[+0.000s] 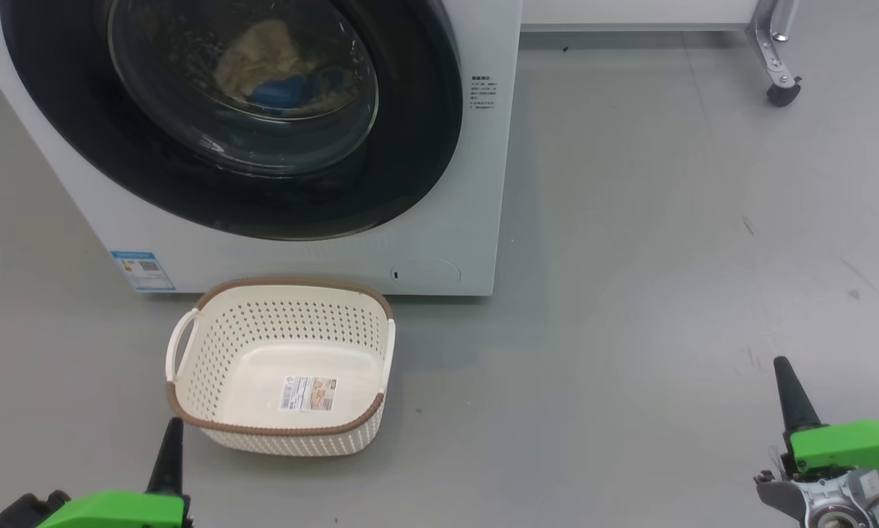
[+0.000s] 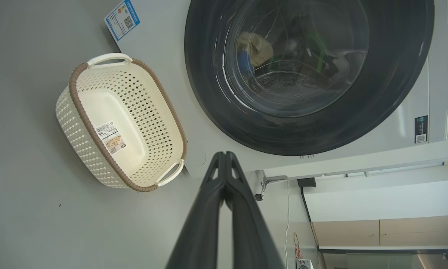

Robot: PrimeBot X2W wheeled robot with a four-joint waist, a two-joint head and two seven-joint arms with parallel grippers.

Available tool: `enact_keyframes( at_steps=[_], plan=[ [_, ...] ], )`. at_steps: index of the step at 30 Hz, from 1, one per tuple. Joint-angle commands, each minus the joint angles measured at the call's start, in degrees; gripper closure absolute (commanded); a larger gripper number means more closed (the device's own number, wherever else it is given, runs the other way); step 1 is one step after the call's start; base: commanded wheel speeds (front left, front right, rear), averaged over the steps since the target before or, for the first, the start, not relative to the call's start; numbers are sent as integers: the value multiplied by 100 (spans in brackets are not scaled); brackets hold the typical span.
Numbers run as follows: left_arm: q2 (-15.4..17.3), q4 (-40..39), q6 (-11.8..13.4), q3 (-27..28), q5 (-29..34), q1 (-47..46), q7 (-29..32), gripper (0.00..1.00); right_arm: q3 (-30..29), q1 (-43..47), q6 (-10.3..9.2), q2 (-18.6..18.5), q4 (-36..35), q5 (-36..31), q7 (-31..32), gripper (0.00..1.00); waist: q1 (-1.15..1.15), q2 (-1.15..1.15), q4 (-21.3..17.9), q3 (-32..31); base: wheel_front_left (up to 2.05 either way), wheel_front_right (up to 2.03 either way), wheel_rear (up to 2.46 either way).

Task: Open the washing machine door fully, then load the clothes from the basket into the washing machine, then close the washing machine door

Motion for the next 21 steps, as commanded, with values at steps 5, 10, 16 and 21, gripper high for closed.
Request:
enact_keyframes(
  at_steps=[5,10,16,21],
  plan=[
    [35,-243,-3,202,-341,-311,94,100,115,-344,-12,-87,-242,406,103,100,0,0,8,1,0,0,0],
    [31,-272,-3,232,-639,-325,176,100,131,-360,-13,-90,-263,755,188,100,0,0,17,1,0,0,0],
    [24,-314,-3,274,-1058,-346,291,100,154,-383,-14,-93,-294,1246,308,100,0,0,30,2,0,0,0],
    [20,-343,-3,304,-1358,-361,373,100,171,-399,-15,-96,-315,1596,394,100,0,0,38,3,0,0,0]
  ],
)
